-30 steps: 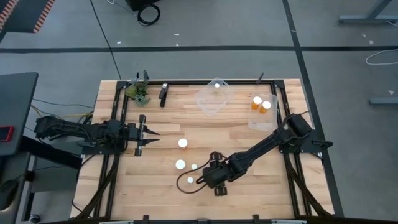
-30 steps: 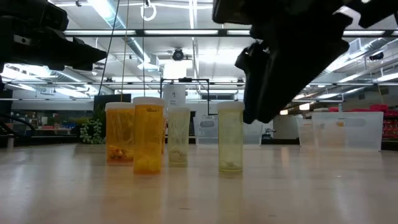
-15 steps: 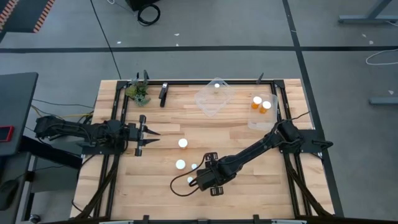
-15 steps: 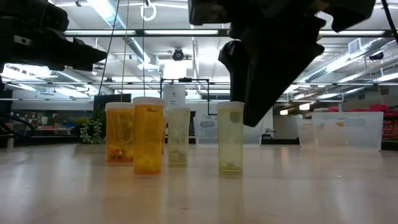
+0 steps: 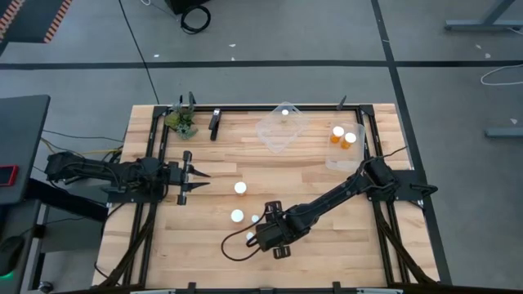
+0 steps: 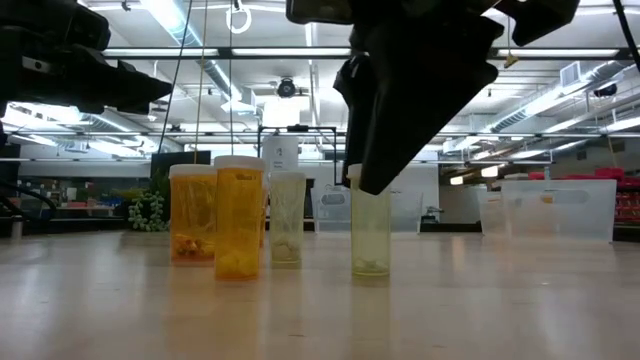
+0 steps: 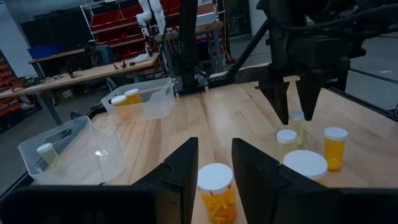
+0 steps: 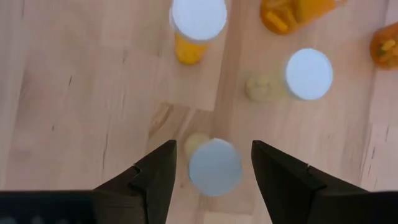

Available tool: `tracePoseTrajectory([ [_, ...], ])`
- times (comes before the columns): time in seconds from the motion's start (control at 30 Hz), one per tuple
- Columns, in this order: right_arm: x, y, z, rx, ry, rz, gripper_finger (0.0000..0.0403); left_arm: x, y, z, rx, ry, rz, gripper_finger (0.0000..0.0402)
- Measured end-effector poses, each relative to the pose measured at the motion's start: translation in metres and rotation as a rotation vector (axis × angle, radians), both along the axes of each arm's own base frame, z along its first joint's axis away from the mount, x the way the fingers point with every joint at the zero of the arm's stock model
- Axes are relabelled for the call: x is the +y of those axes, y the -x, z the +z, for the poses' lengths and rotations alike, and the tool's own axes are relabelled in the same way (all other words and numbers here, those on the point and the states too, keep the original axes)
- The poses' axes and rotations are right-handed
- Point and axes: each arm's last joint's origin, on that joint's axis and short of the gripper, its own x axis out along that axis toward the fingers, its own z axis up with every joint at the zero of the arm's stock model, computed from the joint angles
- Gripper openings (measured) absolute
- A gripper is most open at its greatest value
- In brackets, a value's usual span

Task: Pick and place medicine bottles into bin by pill shape (circle, oval)
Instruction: Put the small yellow pill bottle into the left transparent bin

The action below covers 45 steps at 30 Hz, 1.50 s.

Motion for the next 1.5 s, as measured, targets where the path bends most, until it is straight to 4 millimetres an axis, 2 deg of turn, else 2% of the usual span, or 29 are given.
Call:
tracePoseTrajectory([
  [0.73, -0.004, -0.001, 0.0, 0.012, -0.004, 0.01, 0.0136, 0.0, 0.0, 0.0, 0.0, 0.0, 0.0, 0.0107],
  [1.07, -0.019, 0.006, 0.003, 0.106, 0.044, -0.008, 0.0135, 0.0, 0.0, 0.0, -0.001, 0.0, 0.0, 0.0107],
  [1.17, -0.029, 0.009, 0.013, 0.125, 0.061, -0.028, 0.0135, 0.0, 0.0, 0.0, 0.0, 0.0, 0.0, 0.0107],
  [1.5, -0.076, 0.022, 0.068, 0.041, 0.169, -0.138, 0.0135, 0.0, 0.0, 0.0, -0.002, 0.0, 0.0, 0.0107],
])
